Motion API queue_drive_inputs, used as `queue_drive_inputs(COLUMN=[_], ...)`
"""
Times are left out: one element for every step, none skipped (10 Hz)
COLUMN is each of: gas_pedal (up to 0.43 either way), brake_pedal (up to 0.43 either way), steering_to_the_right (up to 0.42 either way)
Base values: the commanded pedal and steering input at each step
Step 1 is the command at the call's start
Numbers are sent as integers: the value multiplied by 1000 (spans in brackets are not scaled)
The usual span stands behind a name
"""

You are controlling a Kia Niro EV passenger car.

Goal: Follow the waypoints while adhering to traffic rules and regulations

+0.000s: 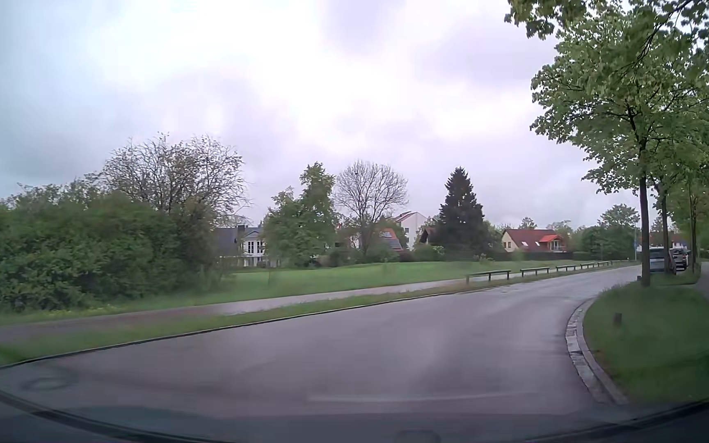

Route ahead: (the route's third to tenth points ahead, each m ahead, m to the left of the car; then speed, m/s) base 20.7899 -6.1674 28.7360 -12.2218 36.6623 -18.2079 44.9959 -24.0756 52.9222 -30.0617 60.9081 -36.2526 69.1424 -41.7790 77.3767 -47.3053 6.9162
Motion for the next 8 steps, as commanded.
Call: queue_drive_inputs(gas_pedal=[118,130,130,130,130,130,130,130], brake_pedal=[0,0,0,0,0,0,0,0], steering_to_the_right=[148,148,148,150,151,151,152,152])
